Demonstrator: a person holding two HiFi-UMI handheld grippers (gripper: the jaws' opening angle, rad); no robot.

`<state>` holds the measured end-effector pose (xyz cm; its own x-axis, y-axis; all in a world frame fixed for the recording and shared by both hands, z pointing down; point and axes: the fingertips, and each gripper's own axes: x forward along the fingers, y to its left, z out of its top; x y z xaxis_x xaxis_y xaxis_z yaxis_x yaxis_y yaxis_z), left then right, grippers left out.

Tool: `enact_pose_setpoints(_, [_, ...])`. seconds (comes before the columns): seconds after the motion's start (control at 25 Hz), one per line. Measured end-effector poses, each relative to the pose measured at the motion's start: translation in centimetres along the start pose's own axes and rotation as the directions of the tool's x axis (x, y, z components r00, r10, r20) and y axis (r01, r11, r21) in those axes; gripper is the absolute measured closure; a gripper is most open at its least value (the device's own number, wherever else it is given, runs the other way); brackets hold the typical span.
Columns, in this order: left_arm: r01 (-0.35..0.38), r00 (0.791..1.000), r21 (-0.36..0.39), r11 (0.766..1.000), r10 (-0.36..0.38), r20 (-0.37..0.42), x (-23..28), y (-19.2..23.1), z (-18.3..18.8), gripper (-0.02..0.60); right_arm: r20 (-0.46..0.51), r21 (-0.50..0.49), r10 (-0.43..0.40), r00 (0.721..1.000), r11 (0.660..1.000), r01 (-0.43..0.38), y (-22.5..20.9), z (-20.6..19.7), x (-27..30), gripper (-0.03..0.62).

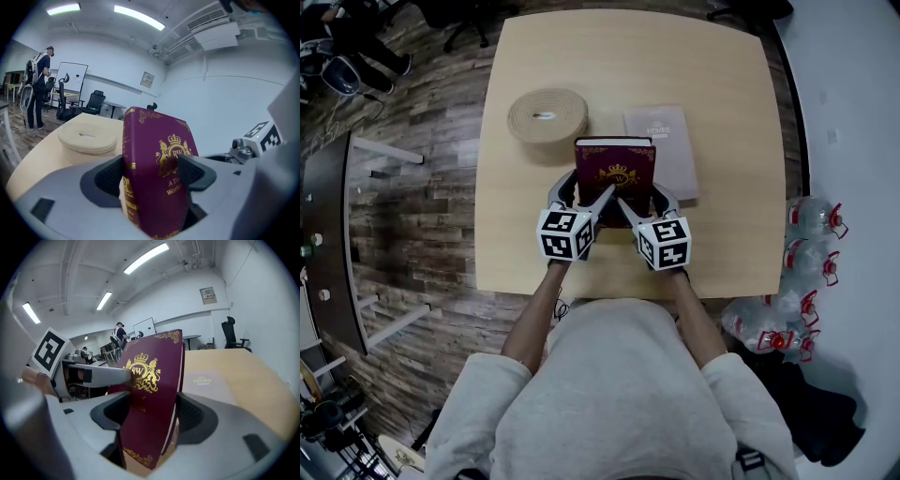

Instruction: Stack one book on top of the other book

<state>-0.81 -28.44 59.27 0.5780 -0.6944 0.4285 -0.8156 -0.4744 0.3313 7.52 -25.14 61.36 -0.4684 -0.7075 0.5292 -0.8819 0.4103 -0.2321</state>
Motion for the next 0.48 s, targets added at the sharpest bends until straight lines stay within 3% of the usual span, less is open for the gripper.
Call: enact_pose_setpoints(0.48, [0.092,0.996,0.038,0.995,-0.093,0.006,3.8,-5.6,1.9,0.206,0.055,0.026,-0.1,0.993,0.995,0.099,-5.4,1.3,-3.8,0.287])
